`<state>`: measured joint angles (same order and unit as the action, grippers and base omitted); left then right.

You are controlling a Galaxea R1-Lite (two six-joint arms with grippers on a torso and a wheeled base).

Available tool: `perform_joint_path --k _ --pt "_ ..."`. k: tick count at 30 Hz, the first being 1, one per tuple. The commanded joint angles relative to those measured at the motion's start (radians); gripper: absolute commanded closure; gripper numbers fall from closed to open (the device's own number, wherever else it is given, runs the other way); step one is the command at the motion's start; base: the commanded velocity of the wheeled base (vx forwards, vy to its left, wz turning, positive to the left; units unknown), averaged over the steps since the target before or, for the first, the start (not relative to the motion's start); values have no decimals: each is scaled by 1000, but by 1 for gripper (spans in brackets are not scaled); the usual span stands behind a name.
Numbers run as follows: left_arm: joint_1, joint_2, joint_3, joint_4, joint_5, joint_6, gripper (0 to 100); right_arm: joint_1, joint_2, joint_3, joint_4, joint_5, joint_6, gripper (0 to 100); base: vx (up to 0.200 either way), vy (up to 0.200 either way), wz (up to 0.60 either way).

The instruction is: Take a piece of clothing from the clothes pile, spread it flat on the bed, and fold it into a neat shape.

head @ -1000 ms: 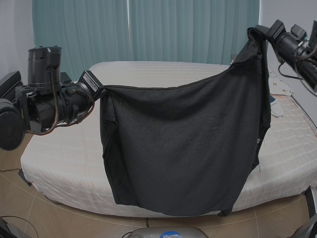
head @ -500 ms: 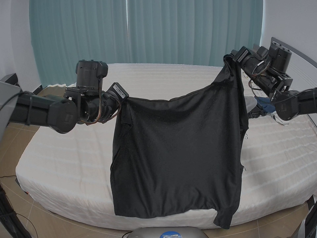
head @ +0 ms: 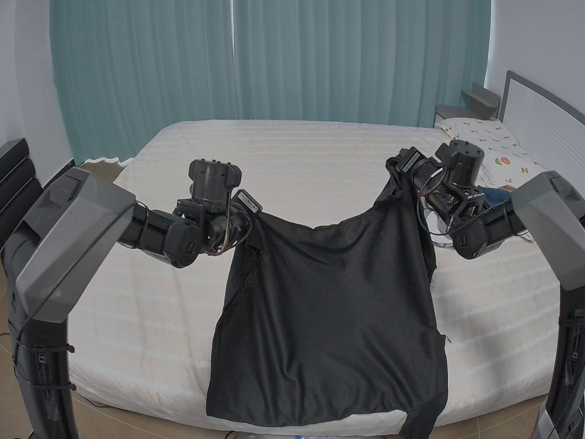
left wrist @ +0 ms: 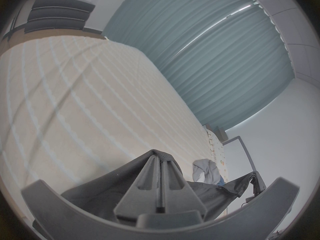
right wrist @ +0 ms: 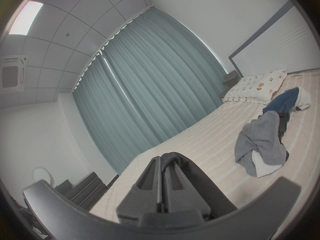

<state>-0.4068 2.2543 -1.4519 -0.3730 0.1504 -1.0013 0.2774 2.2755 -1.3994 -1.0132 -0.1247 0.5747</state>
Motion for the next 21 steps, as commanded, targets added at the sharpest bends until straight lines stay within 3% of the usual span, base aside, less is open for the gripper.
perform_joint_path --k 1,3,4,12,17,21 --pt "2 140 -24 -18 6 -45 100 -3 180 -64 -30 -35 1 100 0 0 0" --pt "6 165 -44 -17 6 -76 100 -1 220 -76 -31 -38 1 100 0 0 0" --pt "10 176 -51 -17 6 -86 0 -1 234 -79 -31 -38 1 0 0 0 0" --pt "42 258 -79 -14 12 -97 0 -18 364 -96 -31 -43 1 0 0 0 0" --pt "75 286 -81 -12 64 -91 0 -61 357 -70 -16 -56 -1 0 0 0 0" --pt "94 281 -71 0 63 -85 0 -103 286 10 -5 -38 -1 0 0 0 0"
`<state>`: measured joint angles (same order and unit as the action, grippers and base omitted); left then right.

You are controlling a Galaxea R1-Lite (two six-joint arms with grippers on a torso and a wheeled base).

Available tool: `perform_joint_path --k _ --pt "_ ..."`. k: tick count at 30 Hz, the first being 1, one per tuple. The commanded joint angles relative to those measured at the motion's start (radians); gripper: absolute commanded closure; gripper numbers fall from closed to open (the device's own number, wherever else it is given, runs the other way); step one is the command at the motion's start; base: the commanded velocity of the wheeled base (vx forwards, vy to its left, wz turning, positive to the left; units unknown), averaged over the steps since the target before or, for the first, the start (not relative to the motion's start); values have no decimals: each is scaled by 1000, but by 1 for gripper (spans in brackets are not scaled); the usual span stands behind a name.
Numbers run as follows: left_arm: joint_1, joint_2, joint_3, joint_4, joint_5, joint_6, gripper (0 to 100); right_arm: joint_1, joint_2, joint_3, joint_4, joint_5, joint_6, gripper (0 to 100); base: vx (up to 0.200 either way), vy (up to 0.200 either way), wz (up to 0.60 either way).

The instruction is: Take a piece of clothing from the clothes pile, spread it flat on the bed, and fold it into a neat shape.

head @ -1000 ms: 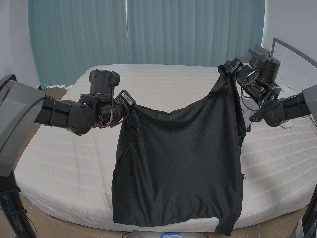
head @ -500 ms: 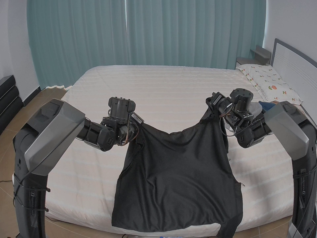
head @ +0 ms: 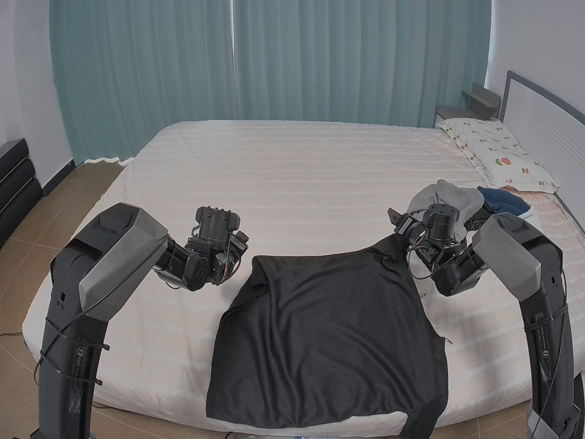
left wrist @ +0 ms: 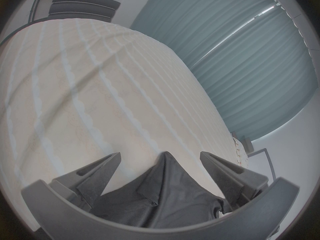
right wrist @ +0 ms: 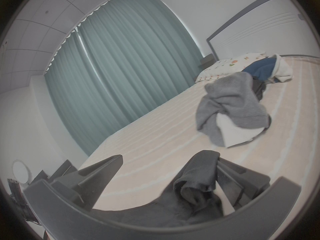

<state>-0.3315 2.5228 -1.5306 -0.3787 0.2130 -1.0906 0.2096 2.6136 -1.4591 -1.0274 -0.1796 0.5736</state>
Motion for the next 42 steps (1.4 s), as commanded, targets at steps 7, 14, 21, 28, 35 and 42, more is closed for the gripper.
perform_joint_path --k 7,14,21,28,35,42 --pt "29 -18 18 60 -20 49 0 -96 -179 293 -8 198 6 0 0 0 0" --pt "19 -18 52 47 -93 51 0 -151 -202 316 -88 189 288 0 0 0 0" --pt "20 1 9 34 -162 51 0 -182 -176 507 -168 207 354 0 0 0 0" --pt "6 110 -108 -5 -156 54 0 -168 -115 602 -315 210 489 0 0 0 0" --pt "-17 120 -115 -12 -150 55 0 -164 -98 608 -335 212 496 0 0 0 0" --pt "-21 114 -97 -9 -147 57 0 -150 -75 634 -407 204 486 0 0 0 0"
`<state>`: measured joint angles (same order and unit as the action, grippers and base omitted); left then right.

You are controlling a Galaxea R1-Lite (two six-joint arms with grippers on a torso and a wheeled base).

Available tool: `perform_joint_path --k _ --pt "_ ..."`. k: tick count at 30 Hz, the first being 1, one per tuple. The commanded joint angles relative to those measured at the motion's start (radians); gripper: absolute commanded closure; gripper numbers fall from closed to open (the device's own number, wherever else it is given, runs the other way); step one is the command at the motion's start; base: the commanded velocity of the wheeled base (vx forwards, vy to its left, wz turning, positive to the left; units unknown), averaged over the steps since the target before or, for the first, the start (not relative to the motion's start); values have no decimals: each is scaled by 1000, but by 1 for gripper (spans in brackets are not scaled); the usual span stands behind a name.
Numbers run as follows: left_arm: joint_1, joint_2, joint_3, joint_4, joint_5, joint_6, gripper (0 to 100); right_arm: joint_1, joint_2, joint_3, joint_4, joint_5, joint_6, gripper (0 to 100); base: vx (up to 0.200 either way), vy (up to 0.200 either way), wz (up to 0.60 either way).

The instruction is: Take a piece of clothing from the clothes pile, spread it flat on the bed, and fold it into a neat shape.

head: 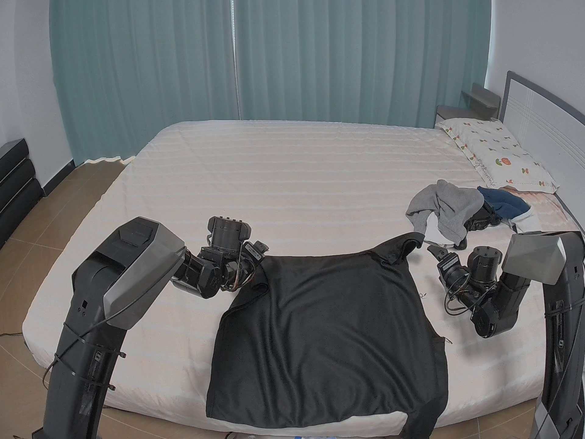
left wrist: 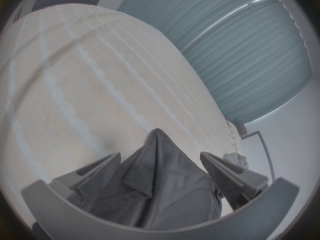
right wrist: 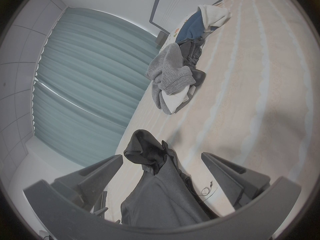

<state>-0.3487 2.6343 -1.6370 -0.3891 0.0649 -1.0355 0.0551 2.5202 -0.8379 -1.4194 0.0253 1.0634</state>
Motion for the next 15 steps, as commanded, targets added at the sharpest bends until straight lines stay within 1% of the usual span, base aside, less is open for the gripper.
perform_joint_path --k 1,3,4,8,15 --pt "-4 3 9 1 1 2 0 5 19 13 -15 -1 -3 0 0 0 0" --pt "-6 -3 37 1 1 28 0 3 20 17 -18 1 -3 0 0 0 0" --pt "-9 -3 46 0 1 46 100 5 20 17 -16 1 -3 0 0 0 0" --pt "-30 10 63 -2 12 127 100 5 20 16 -18 1 -3 0 0 0 0" --pt "-36 23 63 -4 23 149 100 5 25 14 -18 1 -3 0 0 0 0"
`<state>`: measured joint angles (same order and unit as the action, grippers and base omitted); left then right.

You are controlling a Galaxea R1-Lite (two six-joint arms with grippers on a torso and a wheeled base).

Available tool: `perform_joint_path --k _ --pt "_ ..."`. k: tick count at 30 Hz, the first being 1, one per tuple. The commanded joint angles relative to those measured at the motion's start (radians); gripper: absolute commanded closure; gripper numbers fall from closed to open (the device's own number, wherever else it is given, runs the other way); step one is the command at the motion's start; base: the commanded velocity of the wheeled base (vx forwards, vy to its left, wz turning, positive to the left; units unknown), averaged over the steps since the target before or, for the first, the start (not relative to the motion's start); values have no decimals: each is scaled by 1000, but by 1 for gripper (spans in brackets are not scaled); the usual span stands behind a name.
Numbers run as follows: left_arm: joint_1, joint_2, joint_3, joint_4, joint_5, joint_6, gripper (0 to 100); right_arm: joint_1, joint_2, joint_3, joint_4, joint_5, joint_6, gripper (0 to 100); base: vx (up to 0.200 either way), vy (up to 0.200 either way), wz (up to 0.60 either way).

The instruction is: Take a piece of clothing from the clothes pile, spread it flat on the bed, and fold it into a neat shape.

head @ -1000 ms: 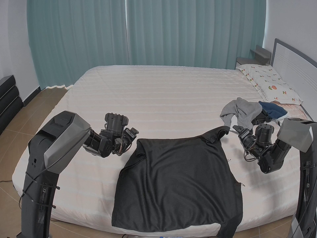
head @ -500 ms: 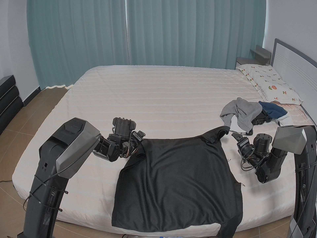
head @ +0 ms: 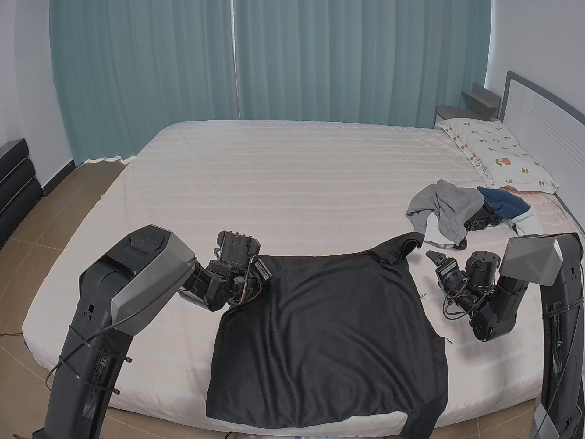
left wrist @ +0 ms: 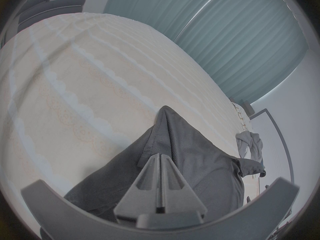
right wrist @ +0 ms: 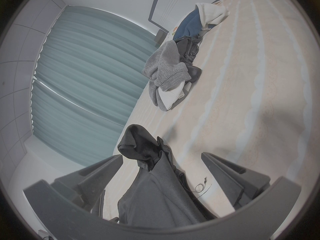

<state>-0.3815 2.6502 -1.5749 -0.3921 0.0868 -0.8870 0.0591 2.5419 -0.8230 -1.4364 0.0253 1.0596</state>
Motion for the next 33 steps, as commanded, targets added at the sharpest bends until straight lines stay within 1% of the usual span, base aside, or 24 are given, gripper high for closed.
perform_joint_path --k 1,3,7,11,12,16,21,22,26,27,29,33 --pt "-2 13 -7 -1 10 0 100 1 3 -1 -1 1 0 0 0 0 0" --pt "1 17 -16 -4 21 -1 100 1 3 -1 -1 -1 0 0 0 0 0" --pt "16 19 -28 -50 83 -12 100 1 3 -1 -1 -1 0 0 0 0 0" --pt "23 13 -28 -77 106 -16 100 1 3 1 -1 -1 0 0 0 0 0" --pt "32 11 -28 -106 117 -27 100 1 3 -1 -1 -1 0 0 0 0 0" --pt "52 8 -16 -166 120 -44 100 1 3 -1 -1 -1 0 0 0 0 0" --pt "36 7 18 -168 111 -40 100 1 3 -1 -1 -1 0 0 0 0 0" --pt "32 4 27 -168 108 -41 0 1 3 -1 -1 -1 0 0 0 0 0" --pt "0 -3 55 -165 76 -40 0 1 3 -1 -1 -1 0 0 0 0 0" --pt "-19 -12 85 -174 47 -38 0 1 4 -4 -1 -1 0 0 0 0 0" --pt "-36 -24 107 -175 28 -38 0 1 4 -5 -1 -1 0 0 0 0 0" --pt "-56 -13 99 -175 30 -21 0 1 4 -5 -1 -1 0 0 0 0 0"
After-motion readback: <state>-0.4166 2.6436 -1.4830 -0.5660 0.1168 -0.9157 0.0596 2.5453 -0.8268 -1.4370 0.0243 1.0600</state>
